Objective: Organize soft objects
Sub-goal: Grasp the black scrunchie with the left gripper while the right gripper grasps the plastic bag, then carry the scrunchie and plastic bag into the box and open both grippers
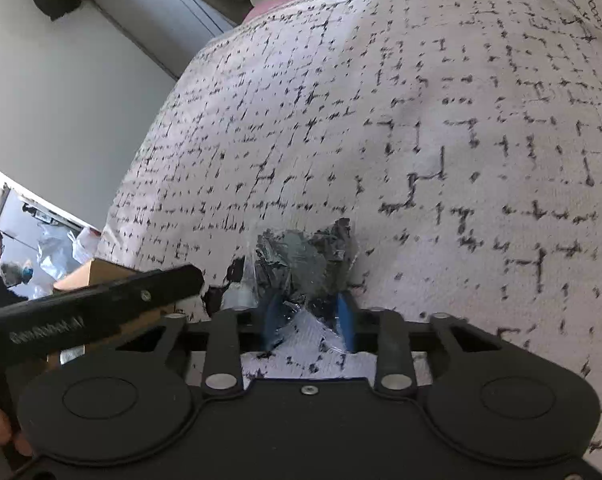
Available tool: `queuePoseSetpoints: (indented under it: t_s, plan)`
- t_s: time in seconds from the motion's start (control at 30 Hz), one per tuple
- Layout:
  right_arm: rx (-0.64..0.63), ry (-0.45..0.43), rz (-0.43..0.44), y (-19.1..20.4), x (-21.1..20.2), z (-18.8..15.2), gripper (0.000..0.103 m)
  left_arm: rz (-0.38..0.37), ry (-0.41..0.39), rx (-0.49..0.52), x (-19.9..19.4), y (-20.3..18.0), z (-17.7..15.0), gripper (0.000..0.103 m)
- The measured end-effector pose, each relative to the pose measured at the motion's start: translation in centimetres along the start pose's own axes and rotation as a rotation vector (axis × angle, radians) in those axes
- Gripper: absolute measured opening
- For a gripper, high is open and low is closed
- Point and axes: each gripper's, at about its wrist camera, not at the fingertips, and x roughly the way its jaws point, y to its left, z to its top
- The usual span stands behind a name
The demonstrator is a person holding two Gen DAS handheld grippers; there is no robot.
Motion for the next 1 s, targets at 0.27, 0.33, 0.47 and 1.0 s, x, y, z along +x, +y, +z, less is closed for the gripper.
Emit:
queuePoseSetpoints:
  t_s: [0.27,0.33,0.47,1.0]
  plan:
    - [-0.013,-0.028,-0.056,-1.7,-1.6,0.5,0.027,0.016,0.054,0.025,2.2,-0.8,0.0,0.050]
    - [-0.014,-0.026,-0.065,-2.1,-1.9,0.4,0.027,0.016,0.080,0.022,2.8,-0.8,0.0,0.050]
    - [-0.011,-0.005,-0.073,-2.2,-2.1,0.2,0.034,0.037,0.118,0.026,4.2,-0.8,-0.4,0.050]
    - [-0.021,-0.029,-0.120,0.0,-2.1,0.7,0.037,-0.030,0.041,0.016,2.3,-1.2,-1.9,0.027]
